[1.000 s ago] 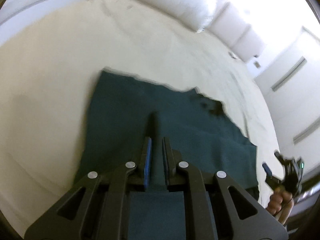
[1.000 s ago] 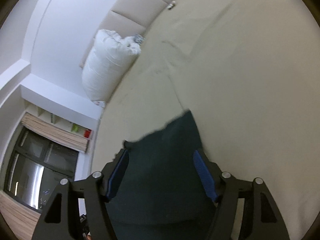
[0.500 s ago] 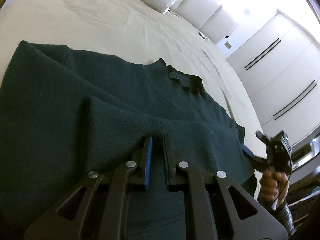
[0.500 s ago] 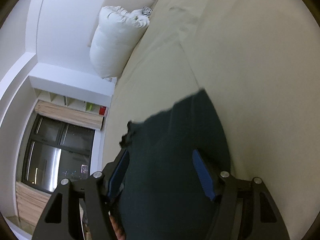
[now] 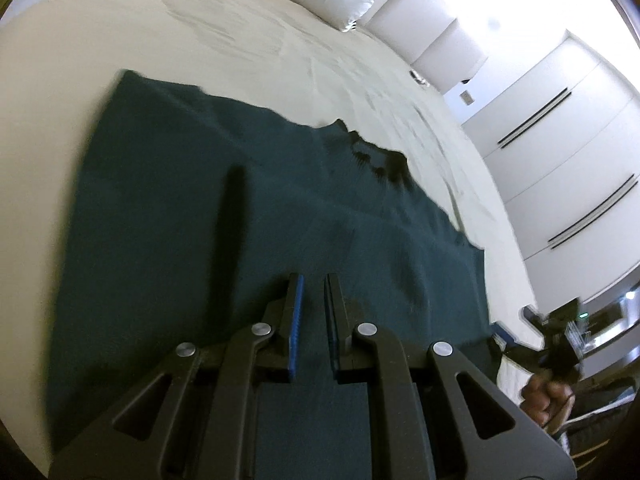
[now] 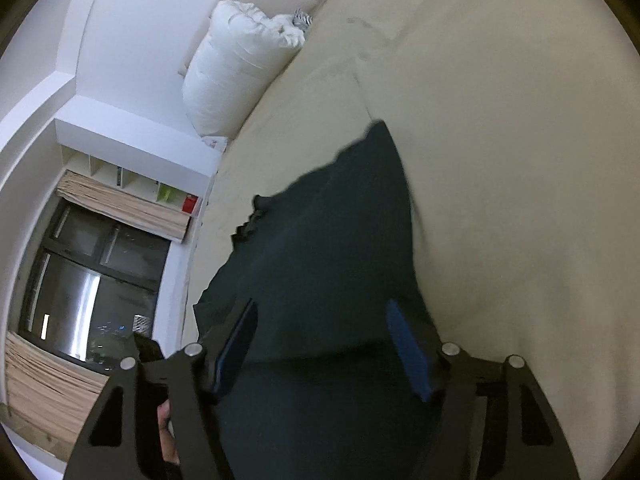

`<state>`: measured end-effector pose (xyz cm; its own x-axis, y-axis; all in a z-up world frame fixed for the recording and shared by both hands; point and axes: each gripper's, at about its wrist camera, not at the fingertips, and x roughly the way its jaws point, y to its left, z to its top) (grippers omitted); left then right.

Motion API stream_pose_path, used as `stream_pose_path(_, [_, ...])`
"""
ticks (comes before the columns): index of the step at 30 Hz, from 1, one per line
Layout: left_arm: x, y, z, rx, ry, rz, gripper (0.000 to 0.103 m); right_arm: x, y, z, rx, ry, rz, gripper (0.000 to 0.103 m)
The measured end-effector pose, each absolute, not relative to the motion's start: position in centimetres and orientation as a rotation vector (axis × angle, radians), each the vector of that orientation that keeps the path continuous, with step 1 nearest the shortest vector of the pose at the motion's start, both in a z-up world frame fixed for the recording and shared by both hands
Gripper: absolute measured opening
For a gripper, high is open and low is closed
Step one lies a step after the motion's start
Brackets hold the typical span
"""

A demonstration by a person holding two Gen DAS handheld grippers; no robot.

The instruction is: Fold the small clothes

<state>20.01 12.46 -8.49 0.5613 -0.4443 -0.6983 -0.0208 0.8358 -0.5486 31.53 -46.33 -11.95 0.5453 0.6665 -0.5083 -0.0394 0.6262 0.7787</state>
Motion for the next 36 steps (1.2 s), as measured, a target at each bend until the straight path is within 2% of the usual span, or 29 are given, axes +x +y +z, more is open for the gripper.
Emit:
stream_pose_path(2, [17.3,13.2,-7.4,-0.503,0.963,-0.242,0.012,29.1,-45.9,-9.9,0.701,0.875,0.466,0.075])
stream_pose_path(4, [14.2,14.0,-6.7,-0.477,0.965,-0.216,0.029,25.8,-45.5,-8.4,0.581,0.843,0.441,0.080])
stream_pose_path(5, [12.4,14.7,-6.3,-0.473,0.965,-0.210,0.051,24.5,-45.6,-8.1,0.552,0.836,0.437,0.080])
stream_pose_path(6, [10.7,15.2,-6.0,-0.469,0.955,-0.203,0.069,23.0,-45.6,-8.0,0.524,0.832,0.436,0.081])
stream_pose_path(7, [8.7,15.8,-5.5,-0.464,0.929,-0.188,0.071,21.5,-45.5,-7.9,0.498,0.835,0.434,0.081])
stream_pose_path(15, [-2.6,19.5,-6.6,-0.547,1.012,-0.141,0.071,12.3,-46.7,-10.0,0.426,0.936,0.396,0.081])
stream_pose_path(28, [-11.5,19.9,-7.5,-0.539,1.109,-0.155,0.067,6.7,-47.4,-12.7,0.433,1.037,0.431,0.081])
stream_pose_path(32, [-12.9,19.8,-8.2,-0.514,1.141,-0.151,0.058,6.5,-47.7,-13.3,0.467,1.051,0.435,0.077])
stream_pose_path(34, [-13.1,19.6,-8.4,-0.502,1.154,-0.149,0.049,6.3,-47.9,-13.3,0.474,1.057,0.442,0.076])
stream_pose_path(36, [-12.4,19.5,-8.8,-0.504,1.165,-0.140,0.032,6.1,-48.1,-13.3,0.480,1.064,0.446,0.073])
